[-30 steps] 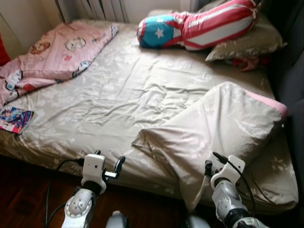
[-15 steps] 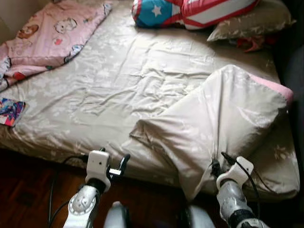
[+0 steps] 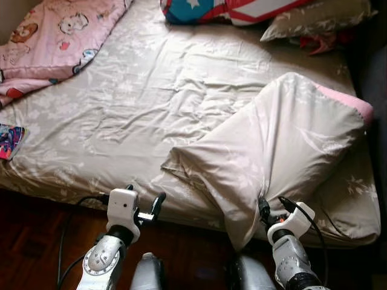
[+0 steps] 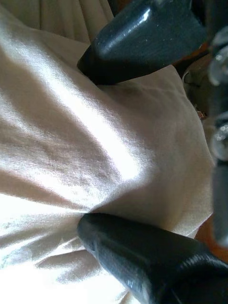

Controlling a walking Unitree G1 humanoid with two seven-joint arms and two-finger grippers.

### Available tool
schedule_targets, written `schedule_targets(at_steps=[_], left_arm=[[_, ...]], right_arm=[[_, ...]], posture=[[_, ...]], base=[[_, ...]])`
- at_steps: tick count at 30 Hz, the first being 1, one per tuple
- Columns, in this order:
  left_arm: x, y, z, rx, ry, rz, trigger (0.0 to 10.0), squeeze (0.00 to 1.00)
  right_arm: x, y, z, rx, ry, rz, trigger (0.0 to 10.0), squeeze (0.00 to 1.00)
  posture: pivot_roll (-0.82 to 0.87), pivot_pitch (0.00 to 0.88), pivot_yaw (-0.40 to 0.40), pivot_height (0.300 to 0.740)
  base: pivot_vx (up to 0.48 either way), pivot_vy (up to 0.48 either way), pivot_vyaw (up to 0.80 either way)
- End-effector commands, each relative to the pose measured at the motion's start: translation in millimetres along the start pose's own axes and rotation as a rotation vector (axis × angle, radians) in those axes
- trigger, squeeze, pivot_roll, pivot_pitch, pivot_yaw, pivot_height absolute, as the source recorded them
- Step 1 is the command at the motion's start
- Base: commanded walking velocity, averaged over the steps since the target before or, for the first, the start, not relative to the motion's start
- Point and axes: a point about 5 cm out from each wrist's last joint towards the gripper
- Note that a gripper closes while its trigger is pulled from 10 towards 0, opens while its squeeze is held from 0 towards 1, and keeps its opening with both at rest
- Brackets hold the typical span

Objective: Clean up the room

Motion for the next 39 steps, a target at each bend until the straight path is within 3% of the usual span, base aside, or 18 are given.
schedule_targets(at_steps=[1, 3, 4, 9, 13, 26, 39], left_arm=[[-3, 7.0, -6.9, 0.023, 0.009, -0.035, 10.0, 0.0], [-3, 8.4, -8.9, 0.037, 0.032, -0.043, 10.0, 0.0], [-2, 8.9, -11.1, 0.055, 0.051, -0.045, 10.0, 0.0], [0, 9.8, -13.4, 0.064, 0.058, -0.046, 10.0, 0.0], [0, 10.0, -12.0, 0.045, 0.041, -0.051, 10.0, 0.0], [-2, 15.1, -10.5, 0.044, 0.049, -0.071, 10.0, 0.0], [-9, 19.0, -10.5, 0.042, 0.049, -0.109, 10.0, 0.0]], right_arm=[[-29, 9.3, 4.9, -0.013, 0.008, -0.102, 10.0, 0.0], [-29, 9.7, 5.0, -0.01, 0.006, -0.088, 10.0, 0.0], [-29, 9.9, 4.6, -0.003, -0.002, -0.084, 0.0, 0.0], [-30, 10.4, 2.6, 0.016, -0.001, -0.083, 0.0, 0.0], [-33, 10.8, 0.6, 0.018, 0.05, -0.099, 0.0, 0.0], [-42, 14.9, -1.4, 0.059, 0.057, -0.115, 0.0, 0.0], [-37, 12.8, 2.8, 0.009, 0.121, -0.116, 0.0, 0.0]], posture=[[0.05, 0.351, 0.087, 0.665], [0.04, 0.35, 0.09, 0.665], [0.04, 0.354, 0.094, 0.665], [0.04, 0.358, 0.096, 0.665], [0.04, 0.355, 0.097, 0.665], [0.04, 0.362, 0.101, 0.665], [0.03, 0.339, 0.1, 0.665]], base=[[0.0, 0.0, 0.0], [0.0, 0.0, 0.0], [0.0, 0.0, 0.0], [0.0, 0.0, 0.0], [0.0, 0.0, 0.0], [0.0, 0.0, 0.0], [0.0, 0.0, 0.0]])
Point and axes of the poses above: a point about 5 cm out from each wrist's last joint towards the gripper, its own y axis pointing back from the gripper into the wrist, its own x axis along the axis of the wrist's last joint, z = x × y, and after that the axes turned 3 degrees about -y, right-handed
